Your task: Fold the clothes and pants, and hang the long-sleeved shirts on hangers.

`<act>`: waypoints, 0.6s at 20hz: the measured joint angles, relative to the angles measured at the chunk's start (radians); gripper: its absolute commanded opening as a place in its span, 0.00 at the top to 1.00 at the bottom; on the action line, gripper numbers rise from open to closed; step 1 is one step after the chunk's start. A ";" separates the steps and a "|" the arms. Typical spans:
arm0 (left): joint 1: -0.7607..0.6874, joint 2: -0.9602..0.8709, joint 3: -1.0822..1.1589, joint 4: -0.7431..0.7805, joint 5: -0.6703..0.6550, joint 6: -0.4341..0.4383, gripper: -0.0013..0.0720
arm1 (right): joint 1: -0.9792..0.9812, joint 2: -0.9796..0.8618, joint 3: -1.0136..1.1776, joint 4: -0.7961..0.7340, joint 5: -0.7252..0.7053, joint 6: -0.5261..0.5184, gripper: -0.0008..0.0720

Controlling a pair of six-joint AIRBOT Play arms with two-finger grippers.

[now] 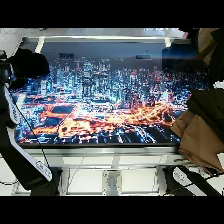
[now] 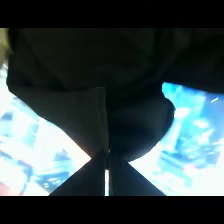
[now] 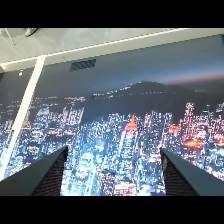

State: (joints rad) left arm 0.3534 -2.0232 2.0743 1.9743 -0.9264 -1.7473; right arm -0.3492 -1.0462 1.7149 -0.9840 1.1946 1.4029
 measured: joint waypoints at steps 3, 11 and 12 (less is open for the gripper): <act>-0.061 0.158 0.000 -0.027 -0.052 0.029 0.97 | 0.000 0.004 0.009 -0.055 0.063 0.001 0.09; -0.350 0.670 -0.047 -0.331 -0.245 0.126 0.97 | 0.000 0.006 0.028 -0.422 0.433 -0.064 0.34; -0.404 0.721 -0.063 -0.373 -0.268 0.129 0.97 | 0.000 0.006 0.029 -0.451 0.454 -0.079 0.34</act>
State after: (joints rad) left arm -0.0509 -1.3025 2.0117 1.6009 -1.1942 -1.6184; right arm -0.3492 -1.0401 1.7439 -1.4353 1.6482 1.3239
